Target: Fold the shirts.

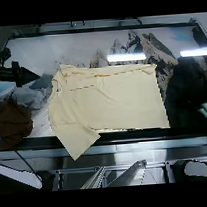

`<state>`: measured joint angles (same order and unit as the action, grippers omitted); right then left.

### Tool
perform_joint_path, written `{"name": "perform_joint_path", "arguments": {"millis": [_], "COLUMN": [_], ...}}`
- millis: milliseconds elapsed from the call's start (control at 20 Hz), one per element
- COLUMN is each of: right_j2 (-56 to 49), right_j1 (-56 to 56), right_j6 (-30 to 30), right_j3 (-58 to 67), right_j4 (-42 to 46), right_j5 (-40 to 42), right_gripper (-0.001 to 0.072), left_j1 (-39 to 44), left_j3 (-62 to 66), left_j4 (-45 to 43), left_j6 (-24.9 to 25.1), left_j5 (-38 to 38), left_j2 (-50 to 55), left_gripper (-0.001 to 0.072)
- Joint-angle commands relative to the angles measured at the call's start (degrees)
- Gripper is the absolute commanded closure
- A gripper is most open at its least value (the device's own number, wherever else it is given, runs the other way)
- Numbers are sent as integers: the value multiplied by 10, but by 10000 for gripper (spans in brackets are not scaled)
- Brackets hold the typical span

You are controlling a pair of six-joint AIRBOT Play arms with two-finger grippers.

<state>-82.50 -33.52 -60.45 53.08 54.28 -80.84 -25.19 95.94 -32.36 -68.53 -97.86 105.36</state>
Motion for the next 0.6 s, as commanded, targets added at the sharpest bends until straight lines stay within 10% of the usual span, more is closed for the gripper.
{"name": "perform_joint_path", "arguments": {"millis": [0, 550], "right_j2": [34, -13], "right_j1": [-17, 1], "right_j6": [24, 87], "right_j3": [-94, -162], "right_j4": [35, -47], "right_j5": [37, 105], "right_gripper": [210, 212], "left_j1": [-22, -125], "left_j3": [-172, -461], "left_j4": [-59, -102], "left_j6": [26, 31], "left_j5": [77, 166], "left_j2": [-102, -296], "left_gripper": [704, 703]}}
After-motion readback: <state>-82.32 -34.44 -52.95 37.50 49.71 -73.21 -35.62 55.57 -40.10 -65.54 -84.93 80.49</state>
